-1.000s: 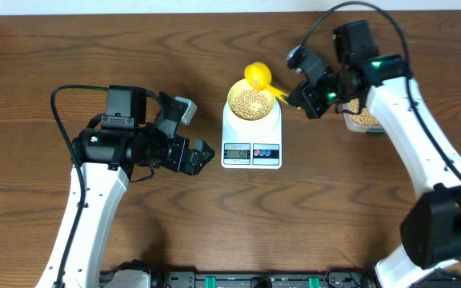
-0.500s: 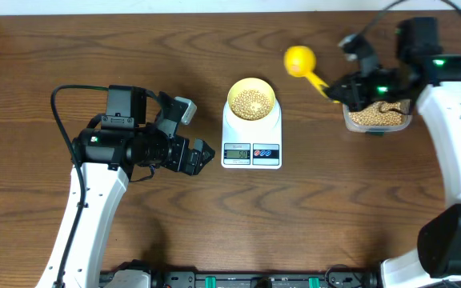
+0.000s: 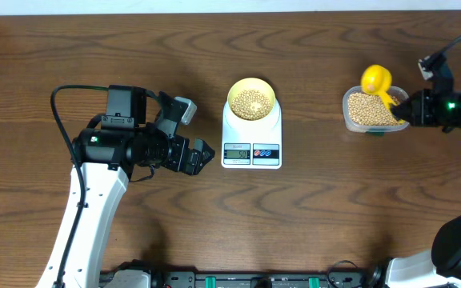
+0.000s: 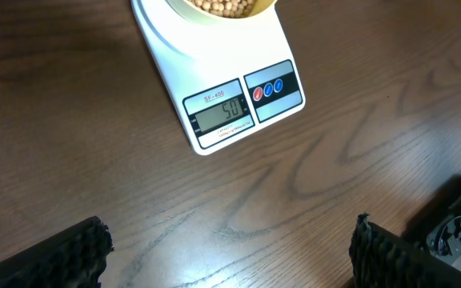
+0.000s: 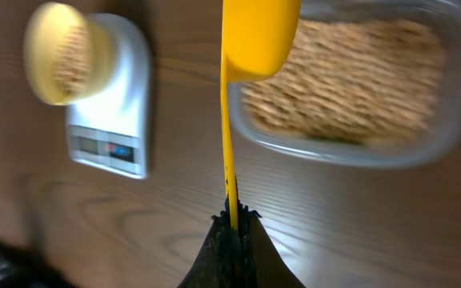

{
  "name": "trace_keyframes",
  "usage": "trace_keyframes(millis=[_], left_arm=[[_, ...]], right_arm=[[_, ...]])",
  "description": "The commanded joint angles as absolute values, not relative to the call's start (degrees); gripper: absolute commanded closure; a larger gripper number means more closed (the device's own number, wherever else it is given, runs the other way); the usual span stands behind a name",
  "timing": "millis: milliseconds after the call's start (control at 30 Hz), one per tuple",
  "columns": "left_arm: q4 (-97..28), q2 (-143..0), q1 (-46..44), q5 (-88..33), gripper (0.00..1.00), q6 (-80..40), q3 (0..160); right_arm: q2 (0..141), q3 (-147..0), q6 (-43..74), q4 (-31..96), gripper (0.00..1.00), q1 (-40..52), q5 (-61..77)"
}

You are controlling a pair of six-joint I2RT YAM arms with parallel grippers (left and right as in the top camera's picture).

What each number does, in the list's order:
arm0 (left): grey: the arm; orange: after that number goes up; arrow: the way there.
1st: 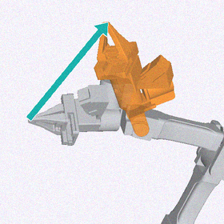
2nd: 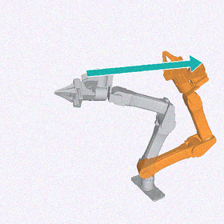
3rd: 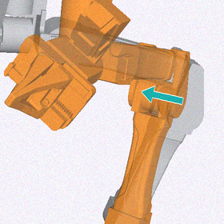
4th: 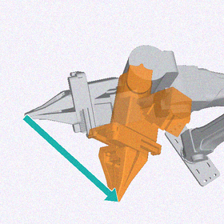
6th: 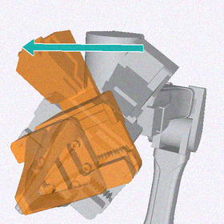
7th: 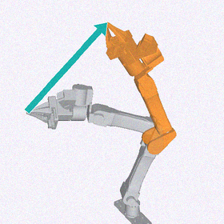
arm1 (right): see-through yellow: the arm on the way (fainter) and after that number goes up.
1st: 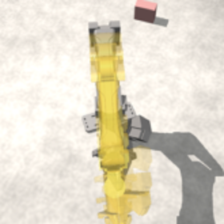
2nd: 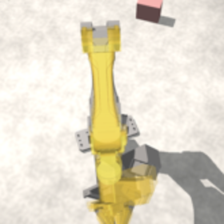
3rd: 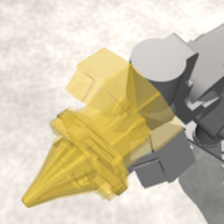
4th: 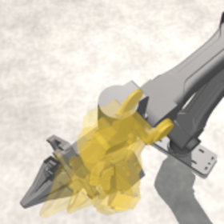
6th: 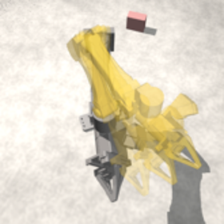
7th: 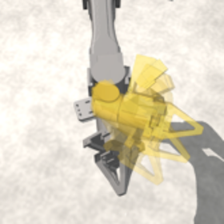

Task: Scoop item into bowl and weigh 50g on scale
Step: 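Carry the yellow scoop with the right gripper back to the tub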

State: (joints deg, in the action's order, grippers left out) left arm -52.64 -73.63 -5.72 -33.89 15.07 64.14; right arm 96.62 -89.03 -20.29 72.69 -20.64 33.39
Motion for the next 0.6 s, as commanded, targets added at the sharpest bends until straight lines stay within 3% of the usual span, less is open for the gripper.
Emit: trace_keyframes(millis=[0,300,567], left_arm=[[-52.8,-73.8,-5.4,-33.4,0.02,15.4,63.8],[-52.8,-73.8,-5.4,-33.4,0.02,15.4,63.8],[-52.8,-73.8,-5.4,-33.4,0.02,15.4,63.8]], right_arm=[[95.4,-88.8,-20.9,72.6,0.99,-20.9,22.4],[96.3,-88.8,-16.2,72.0,0.98,-19.2,11.4],[96.4,-87.0,-13.1,70.9,0.99,-16.9,11.1]])
